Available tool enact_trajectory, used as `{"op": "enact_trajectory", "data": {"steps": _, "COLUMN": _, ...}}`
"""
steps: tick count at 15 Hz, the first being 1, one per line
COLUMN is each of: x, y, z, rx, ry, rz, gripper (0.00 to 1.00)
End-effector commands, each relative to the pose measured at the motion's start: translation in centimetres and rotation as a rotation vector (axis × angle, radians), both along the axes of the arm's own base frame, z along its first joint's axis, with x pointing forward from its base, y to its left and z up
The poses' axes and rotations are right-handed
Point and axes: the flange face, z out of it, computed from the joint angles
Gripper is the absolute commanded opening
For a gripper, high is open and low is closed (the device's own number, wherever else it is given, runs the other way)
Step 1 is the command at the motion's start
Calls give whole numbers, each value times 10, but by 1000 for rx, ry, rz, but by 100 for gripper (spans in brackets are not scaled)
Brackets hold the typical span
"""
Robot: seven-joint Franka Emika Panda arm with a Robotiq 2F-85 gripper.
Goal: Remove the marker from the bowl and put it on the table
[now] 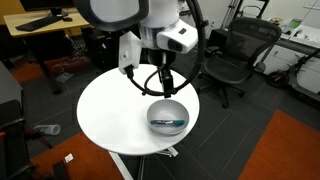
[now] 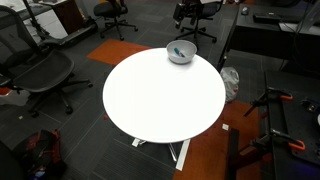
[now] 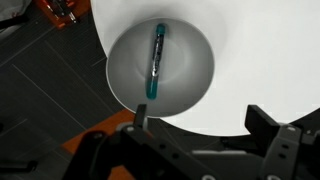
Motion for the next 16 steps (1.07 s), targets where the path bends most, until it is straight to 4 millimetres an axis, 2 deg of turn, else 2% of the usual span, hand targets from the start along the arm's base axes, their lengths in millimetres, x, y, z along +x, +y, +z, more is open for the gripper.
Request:
{"op": "enact_trajectory", "data": {"steps": 1, "x": 18, "y": -20, "z": -18, "rx": 5, "ry": 12, "rz": -31, "gripper": 100}}
{"op": "enact_trajectory", "data": {"steps": 6, "x": 29, "y": -36, "z": -52, "rx": 12, "ry": 45, "rz": -49, "gripper": 100}}
{"op": "enact_trajectory", "data": {"steps": 16, "x": 45, "y": -40, "z": -111, "rx": 21, "ry": 135, "rz": -52, "gripper": 100}}
